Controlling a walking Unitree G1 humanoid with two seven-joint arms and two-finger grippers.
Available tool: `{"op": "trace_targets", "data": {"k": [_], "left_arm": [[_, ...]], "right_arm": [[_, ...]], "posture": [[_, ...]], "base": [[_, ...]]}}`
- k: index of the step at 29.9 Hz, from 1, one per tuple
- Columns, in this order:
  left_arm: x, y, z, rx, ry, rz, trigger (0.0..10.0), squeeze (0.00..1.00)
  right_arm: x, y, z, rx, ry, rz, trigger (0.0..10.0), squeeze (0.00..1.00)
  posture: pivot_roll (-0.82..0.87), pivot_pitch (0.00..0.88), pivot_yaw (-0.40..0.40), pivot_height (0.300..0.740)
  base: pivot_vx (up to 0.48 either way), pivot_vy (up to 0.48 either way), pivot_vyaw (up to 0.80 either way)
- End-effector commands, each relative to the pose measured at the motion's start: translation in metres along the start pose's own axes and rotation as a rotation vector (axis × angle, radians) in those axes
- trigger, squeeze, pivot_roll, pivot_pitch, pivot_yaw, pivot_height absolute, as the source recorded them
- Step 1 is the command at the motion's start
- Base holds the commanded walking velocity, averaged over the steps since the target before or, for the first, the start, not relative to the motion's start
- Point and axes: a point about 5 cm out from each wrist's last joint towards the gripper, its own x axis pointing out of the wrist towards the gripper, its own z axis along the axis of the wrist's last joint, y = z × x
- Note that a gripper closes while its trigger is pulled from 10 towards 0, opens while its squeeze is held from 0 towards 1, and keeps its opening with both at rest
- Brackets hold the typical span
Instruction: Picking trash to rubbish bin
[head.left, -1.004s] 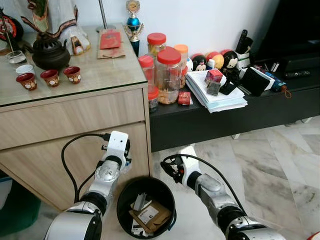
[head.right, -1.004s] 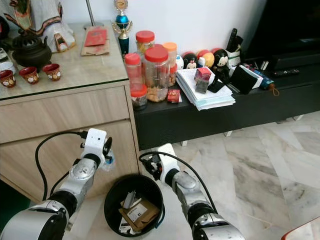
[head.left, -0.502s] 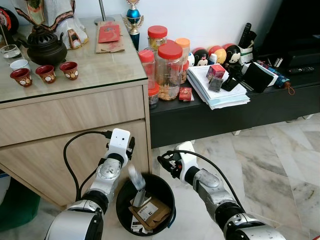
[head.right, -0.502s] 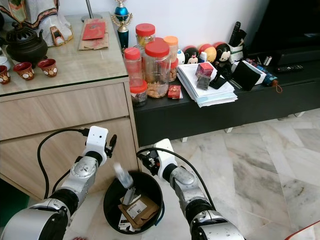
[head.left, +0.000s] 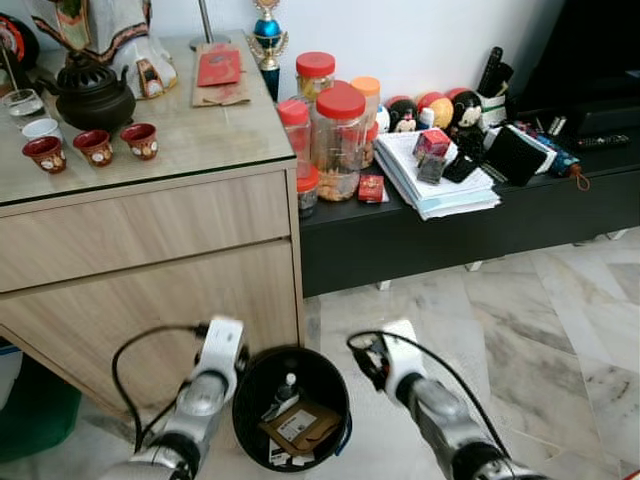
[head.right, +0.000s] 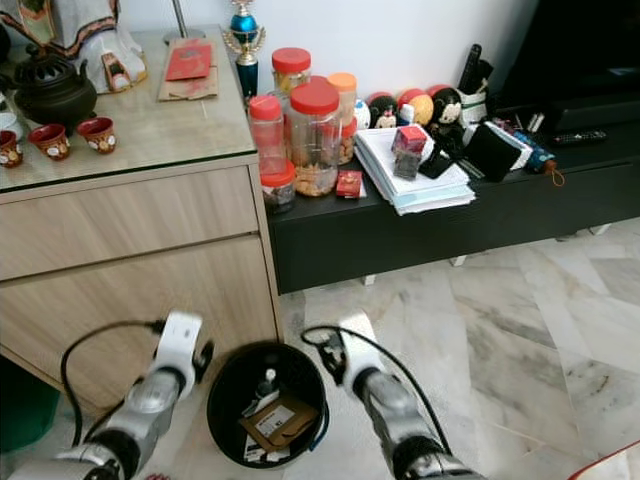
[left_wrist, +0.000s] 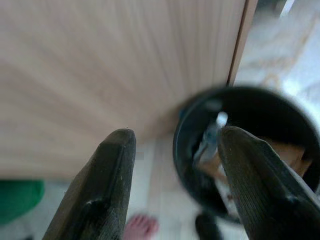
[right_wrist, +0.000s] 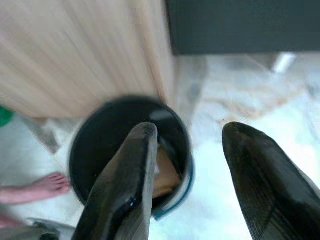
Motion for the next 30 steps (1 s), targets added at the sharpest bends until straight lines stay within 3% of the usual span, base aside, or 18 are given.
{"op": "trace_targets", "data": {"k": [1, 7, 10, 13, 30], "left_arm": [[-0.009, 0.004, -0.032, 0.038, 0.132, 0.01, 10.0, 0.0], [-0.013, 0.005, -0.043, 0.053, 0.181, 0.013, 10.0, 0.0], [-0.022, 0.005, -0.063, 0.063, 0.236, -0.005, 10.0, 0.0], [-0.024, 0.003, -0.068, 0.089, 0.252, -0.02, 10.0, 0.0], [-0.024, 0.002, -0.067, 0.046, 0.242, -0.014, 10.0, 0.0]], "right_arm": [[-0.011, -0.012, -0.03, 0.057, 0.097, -0.084, 10.0, 0.0], [-0.017, -0.017, -0.043, 0.067, 0.135, -0.134, 10.0, 0.0], [-0.032, -0.02, -0.073, 0.113, 0.213, -0.192, 10.0, 0.0], [-0.037, -0.021, -0.082, 0.118, 0.239, -0.209, 10.0, 0.0], [-0.033, -0.019, -0.076, 0.127, 0.228, -0.223, 10.0, 0.0]], "posture": [[0.02, 0.056, 0.003, 0.74], [0.02, 0.05, 0.006, 0.74], [0.02, 0.037, 0.014, 0.74], [0.03, 0.023, 0.015, 0.74], [0.03, 0.028, 0.007, 0.74]], "base": [[0.0, 0.0, 0.0], [0.0, 0.0, 0.0], [0.0, 0.0, 0.0], [0.0, 0.0, 0.0], [-0.044, 0.0, 0.0]]}}
